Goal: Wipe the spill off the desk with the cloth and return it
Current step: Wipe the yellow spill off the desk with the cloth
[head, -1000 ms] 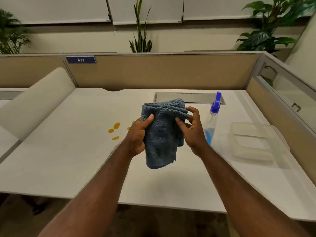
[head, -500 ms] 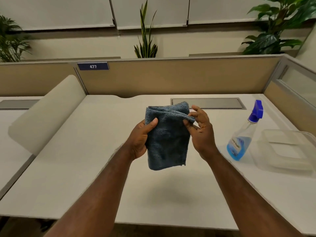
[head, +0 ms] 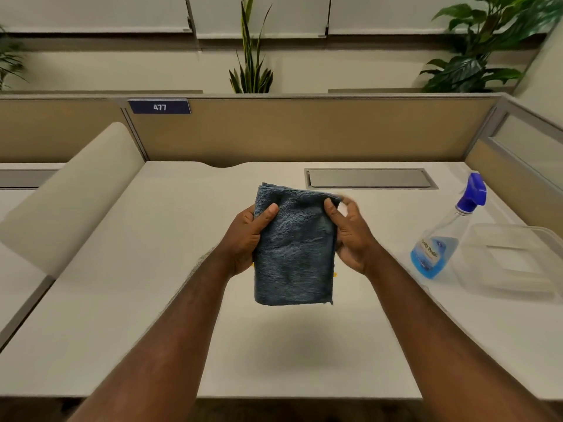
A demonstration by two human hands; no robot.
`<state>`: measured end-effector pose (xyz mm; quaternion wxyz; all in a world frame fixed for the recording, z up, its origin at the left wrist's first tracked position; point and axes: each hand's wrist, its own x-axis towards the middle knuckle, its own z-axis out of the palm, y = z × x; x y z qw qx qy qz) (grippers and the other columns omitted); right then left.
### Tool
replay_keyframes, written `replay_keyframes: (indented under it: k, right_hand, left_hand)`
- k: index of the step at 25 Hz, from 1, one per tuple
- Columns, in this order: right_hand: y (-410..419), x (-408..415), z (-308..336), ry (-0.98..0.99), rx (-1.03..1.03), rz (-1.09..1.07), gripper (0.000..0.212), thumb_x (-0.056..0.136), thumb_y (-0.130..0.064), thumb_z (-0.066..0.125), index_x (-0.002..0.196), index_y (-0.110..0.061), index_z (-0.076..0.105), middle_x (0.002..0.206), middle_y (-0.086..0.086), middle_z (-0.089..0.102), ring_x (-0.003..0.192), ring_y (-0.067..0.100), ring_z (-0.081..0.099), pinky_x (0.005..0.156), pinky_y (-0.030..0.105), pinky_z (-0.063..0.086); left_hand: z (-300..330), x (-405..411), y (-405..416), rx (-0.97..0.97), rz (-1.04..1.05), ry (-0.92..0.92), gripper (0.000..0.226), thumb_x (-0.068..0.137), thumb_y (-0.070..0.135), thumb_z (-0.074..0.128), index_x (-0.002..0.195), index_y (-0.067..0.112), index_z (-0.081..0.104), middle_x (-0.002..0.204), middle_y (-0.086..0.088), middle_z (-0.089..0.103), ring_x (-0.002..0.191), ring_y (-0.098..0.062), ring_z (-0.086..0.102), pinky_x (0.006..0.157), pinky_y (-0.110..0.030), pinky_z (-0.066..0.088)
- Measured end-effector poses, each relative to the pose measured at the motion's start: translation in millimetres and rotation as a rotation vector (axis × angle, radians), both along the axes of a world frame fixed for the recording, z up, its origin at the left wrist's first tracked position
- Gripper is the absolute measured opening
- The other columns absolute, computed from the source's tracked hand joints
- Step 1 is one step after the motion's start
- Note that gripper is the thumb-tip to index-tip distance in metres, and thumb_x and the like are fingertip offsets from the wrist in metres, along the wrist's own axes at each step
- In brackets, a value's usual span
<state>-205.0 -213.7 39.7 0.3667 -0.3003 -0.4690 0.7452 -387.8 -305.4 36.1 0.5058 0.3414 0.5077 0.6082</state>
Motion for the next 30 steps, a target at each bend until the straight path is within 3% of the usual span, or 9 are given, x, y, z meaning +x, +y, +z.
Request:
replay_keyframes:
  k: [3, 7, 10, 13, 15, 17, 21, 26, 30]
  right_hand:
    - [2, 3, -21, -0.080, -0.129, 0.266, 0.043, 0.068, -0.049, 0.076, 0.100, -0.020, 0.075, 0.107, 0.005, 0.074, 0.101, 0.022, 0.069, 0.079, 0.032, 0.058]
    - [3, -10, -38, 0.030, -0.193, 0.294, 0.028, 0.079, -0.035, 0.071, 0.102, -0.021, 0.076, 0.110, 0.005, 0.074, 0.102, 0.022, 0.070, 0.077, 0.034, 0.058]
    - [20, -20, -47, 0.035, -0.224, 0.058, 0.026, 0.086, -0.037, 0.062, 0.101, -0.020, 0.073, 0.107, 0.007, 0.075, 0.099, 0.026, 0.071, 0.073, 0.038, 0.059]
    - [51, -15, -54, -0.238, 0.059, -0.280, 0.020, 0.094, -0.034, 0.056, 0.095, -0.016, 0.065, 0.090, 0.001, 0.073, 0.091, 0.024, 0.069, 0.072, 0.033, 0.056]
    - [69, -4, -58, -0.459, 0.298, -0.529, 0.020, 0.095, -0.029, 0.056, 0.099, -0.011, 0.064, 0.087, 0.000, 0.069, 0.089, 0.026, 0.065, 0.065, 0.025, 0.047]
    - [89, 10, -65, -0.612, 0.449, -0.719, 0.031, 0.095, -0.025, 0.057, 0.113, 0.000, 0.061, 0.100, 0.012, 0.070, 0.095, 0.027, 0.064, 0.071, 0.023, 0.044]
    - [111, 36, -93, -0.874, 0.518, -0.774, 0.035, 0.095, -0.019, 0.054, 0.126, -0.002, 0.052, 0.117, 0.019, 0.064, 0.106, 0.031, 0.062, 0.089, 0.034, 0.050]
    - [106, 33, -140, -1.167, 0.588, -0.600, 0.040, 0.095, -0.020, 0.052, 0.133, -0.013, 0.045, 0.126, 0.013, 0.059, 0.116, 0.031, 0.056, 0.101, 0.048, 0.046]
    - [109, -14, -166, -1.241, 0.391, -0.488, 0.046, 0.094, -0.018, 0.051, 0.138, -0.005, 0.043, 0.135, 0.021, 0.053, 0.130, 0.044, 0.042, 0.105, 0.056, 0.038]
  left_hand:
    - [-14, -8, 0, -0.056, -0.012, -0.028, 0.028, 0.092, 0.033, 0.059, 0.109, 0.012, 0.065, 0.104, -0.010, 0.074, 0.095, -0.026, 0.070, 0.075, -0.037, 0.058]
    - [-29, -16, 12, -0.077, -0.023, -0.059, 0.039, 0.088, 0.040, 0.061, 0.114, 0.011, 0.065, 0.110, -0.012, 0.072, 0.100, -0.028, 0.069, 0.078, -0.039, 0.057]
    - [-49, -27, 30, -0.103, 0.087, 0.376, 0.039, 0.093, 0.048, 0.054, 0.118, 0.019, 0.060, 0.119, 0.001, 0.066, 0.114, -0.022, 0.061, 0.082, -0.028, 0.051]
    - [-89, -54, 30, -0.167, 0.277, 0.976, 0.052, 0.092, 0.048, 0.056, 0.135, 0.019, 0.048, 0.138, 0.003, 0.054, 0.128, -0.017, 0.047, 0.099, -0.027, 0.037]
    - [-116, -73, 19, -0.214, 0.301, 1.188, 0.062, 0.092, 0.050, 0.055, 0.142, 0.014, 0.041, 0.146, -0.004, 0.048, 0.135, -0.021, 0.042, 0.107, -0.033, 0.033]
    - [-143, -90, 8, -0.308, 0.269, 1.310, 0.070, 0.090, 0.053, 0.051, 0.146, 0.012, 0.036, 0.152, -0.009, 0.041, 0.140, -0.027, 0.037, 0.110, -0.043, 0.031]
    - [-179, -108, -9, -0.477, 0.265, 1.376, 0.077, 0.090, 0.059, 0.041, 0.152, 0.018, 0.022, 0.161, -0.005, 0.023, 0.147, -0.026, 0.021, 0.116, -0.050, 0.019]
    - [-198, -122, -13, -0.524, 0.268, 1.294, 0.077, 0.090, 0.062, 0.033, 0.153, 0.021, 0.016, 0.162, -0.003, 0.019, 0.148, -0.024, 0.016, 0.119, -0.048, 0.013]
    - [-206, -140, -24, -0.471, 0.223, 1.256, 0.074, 0.093, 0.064, 0.029, 0.153, 0.023, 0.015, 0.162, 0.001, 0.018, 0.149, -0.020, 0.014, 0.120, -0.042, 0.009]
